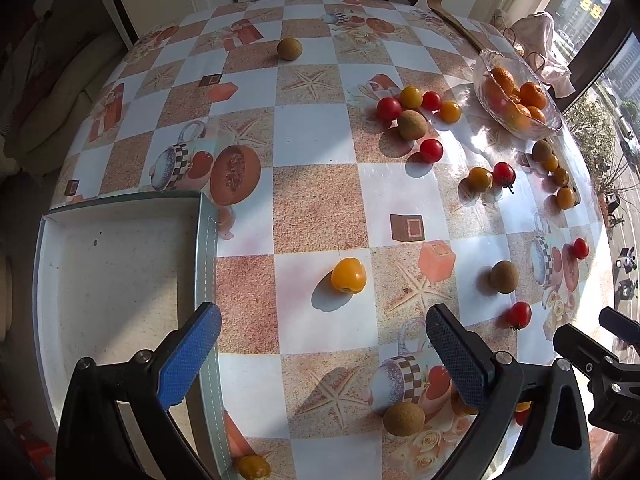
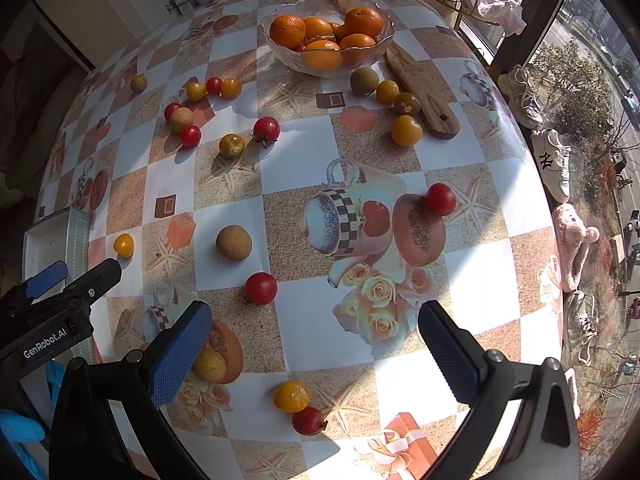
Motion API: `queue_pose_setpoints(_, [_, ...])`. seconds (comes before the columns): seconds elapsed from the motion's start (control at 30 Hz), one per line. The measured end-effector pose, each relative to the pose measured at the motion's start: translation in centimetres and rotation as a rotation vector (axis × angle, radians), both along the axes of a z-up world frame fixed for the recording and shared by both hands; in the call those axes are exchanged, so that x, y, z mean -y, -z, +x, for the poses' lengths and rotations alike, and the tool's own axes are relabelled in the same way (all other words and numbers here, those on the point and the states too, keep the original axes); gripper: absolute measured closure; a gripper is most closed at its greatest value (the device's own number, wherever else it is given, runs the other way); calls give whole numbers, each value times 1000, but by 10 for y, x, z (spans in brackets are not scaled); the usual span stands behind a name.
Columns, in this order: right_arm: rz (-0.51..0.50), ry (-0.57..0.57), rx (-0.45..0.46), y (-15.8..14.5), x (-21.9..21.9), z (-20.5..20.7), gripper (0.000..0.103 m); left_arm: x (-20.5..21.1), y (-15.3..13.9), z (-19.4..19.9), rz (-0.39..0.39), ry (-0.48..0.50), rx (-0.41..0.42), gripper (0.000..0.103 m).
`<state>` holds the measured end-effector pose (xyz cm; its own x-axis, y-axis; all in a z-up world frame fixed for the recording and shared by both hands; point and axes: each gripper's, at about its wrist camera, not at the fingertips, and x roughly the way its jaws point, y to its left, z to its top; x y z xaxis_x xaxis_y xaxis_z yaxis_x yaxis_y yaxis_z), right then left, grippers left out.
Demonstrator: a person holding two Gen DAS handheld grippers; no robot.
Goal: Organize fruits
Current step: 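Move both tools over the scattered fruits on the table, then grasp a yellow tomato with the left tool while the right tool grasps a red cherry tomato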
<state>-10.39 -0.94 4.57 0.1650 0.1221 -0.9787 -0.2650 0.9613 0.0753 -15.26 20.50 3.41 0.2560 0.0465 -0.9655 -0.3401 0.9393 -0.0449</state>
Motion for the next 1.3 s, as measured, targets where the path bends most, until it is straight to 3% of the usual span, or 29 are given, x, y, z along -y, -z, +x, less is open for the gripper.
queue_pose_setpoints(0.23, [1,3,-3,0,2,1,0,4,5,2,26,25,-43,0])
queue_pose_setpoints(0.93, [7,-55,-18,19,-16,0,1,13,23,28,57,117,-21,0])
queue_pose_setpoints(1.03, [13,-67,-28,26,-20,0,8,12,27,32,54,122,-23,0])
queue_pose_setpoints(1.13, [8,-80,-40,33,-25,0,22,10,30,35,52,128,-27,0])
queue_pose_setpoints(1.17, [8,-85,-45,35,-27,0,27,10,32,36,52,131,-29,3])
queue_pose_setpoints(1.2, [8,-89,-49,37,-29,1,31,11,33,37,52,135,-35,12])
queue_pose_setpoints(1.3, [-10,-110,-37,39,-36,0,35,7,33,40,38,130,-37,14])
